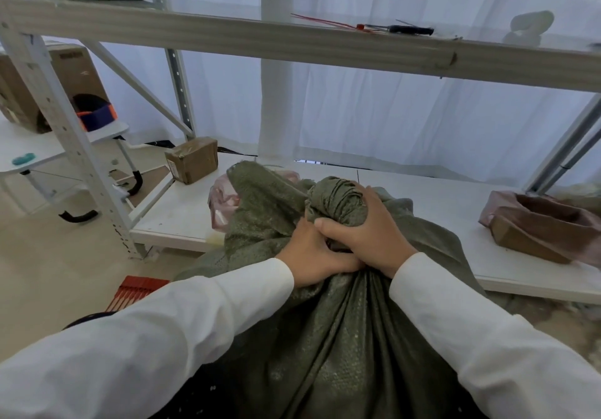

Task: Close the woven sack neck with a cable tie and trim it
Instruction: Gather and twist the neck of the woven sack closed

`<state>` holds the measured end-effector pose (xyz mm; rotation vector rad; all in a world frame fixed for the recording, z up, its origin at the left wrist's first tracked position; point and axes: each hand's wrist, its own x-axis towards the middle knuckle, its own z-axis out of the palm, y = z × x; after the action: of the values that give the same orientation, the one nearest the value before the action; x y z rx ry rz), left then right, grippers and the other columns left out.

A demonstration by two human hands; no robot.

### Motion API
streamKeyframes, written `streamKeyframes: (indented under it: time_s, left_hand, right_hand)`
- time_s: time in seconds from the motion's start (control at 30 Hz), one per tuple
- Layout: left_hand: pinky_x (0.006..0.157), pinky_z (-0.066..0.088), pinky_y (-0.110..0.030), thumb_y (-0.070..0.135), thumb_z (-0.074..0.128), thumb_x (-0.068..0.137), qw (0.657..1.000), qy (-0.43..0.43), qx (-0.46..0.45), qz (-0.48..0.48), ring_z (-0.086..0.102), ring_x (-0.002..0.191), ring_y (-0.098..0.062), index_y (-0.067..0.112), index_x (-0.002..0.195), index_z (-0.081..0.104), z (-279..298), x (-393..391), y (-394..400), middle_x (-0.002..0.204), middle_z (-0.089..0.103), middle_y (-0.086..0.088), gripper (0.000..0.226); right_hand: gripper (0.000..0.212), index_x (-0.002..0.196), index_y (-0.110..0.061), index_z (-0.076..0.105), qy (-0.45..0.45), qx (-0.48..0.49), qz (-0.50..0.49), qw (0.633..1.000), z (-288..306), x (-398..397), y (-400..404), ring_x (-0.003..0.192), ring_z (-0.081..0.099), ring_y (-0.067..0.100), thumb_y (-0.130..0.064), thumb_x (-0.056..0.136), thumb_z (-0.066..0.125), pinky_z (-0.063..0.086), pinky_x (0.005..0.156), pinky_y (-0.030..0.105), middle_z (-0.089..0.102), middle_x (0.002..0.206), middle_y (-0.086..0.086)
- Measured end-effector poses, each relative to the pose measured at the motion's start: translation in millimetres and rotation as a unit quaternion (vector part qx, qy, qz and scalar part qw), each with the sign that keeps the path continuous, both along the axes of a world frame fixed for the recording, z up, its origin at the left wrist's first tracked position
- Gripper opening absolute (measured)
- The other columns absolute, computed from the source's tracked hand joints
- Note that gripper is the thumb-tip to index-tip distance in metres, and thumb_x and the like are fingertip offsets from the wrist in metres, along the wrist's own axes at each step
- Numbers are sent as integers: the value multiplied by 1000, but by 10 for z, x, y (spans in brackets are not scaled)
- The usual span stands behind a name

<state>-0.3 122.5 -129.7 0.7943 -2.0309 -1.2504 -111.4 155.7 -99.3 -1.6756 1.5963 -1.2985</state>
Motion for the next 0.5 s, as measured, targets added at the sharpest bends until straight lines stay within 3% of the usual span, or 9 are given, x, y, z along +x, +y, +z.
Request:
streamKeyframes:
  time_s: [0.03,0.07,0.13,0.3,0.5]
  left_hand:
    - [97,47,-36,30,76,61,1000,-9,-13,-2,59,109,-12,35,111,56,3,1,-13,111,64,6,54]
    - [105,41,-37,42,77,55,999,-27,-26,2,52,120,-13,54,113,43,-11,9,-43,124,57,6,68]
    - [110,34,-42,53,77,49,997,-62,-39,2,45,127,-15,66,107,31,-46,37,-125,132,51,7,75]
    - [106,40,-40,48,71,56,994,-74,-60,-56,52,119,-11,27,127,48,-106,82,-214,126,57,3,78]
    - [100,44,-41,55,60,60,991,-88,-101,-22,57,113,-19,19,120,58,-174,107,-233,119,64,0,70]
  right_hand:
    - [39,97,-38,57,-30,-1,-14,999,-15,21,-11,113,54,27,-31,65,78,41,103,46,62,108,2]
    - [42,101,-32,60,-44,1,-28,999,-17,52,-15,110,56,26,-35,63,78,44,100,43,61,112,10]
    - [60,108,-21,63,-37,2,-47,998,-55,122,-17,108,58,24,-51,56,72,47,97,42,62,112,12]
    - [57,98,-14,69,-4,-50,-70,996,-139,195,-6,94,65,21,-55,58,65,51,87,43,71,95,5]
    - [55,101,-17,65,69,-36,-37,996,-118,161,-3,101,57,20,-54,61,67,46,93,42,68,97,0]
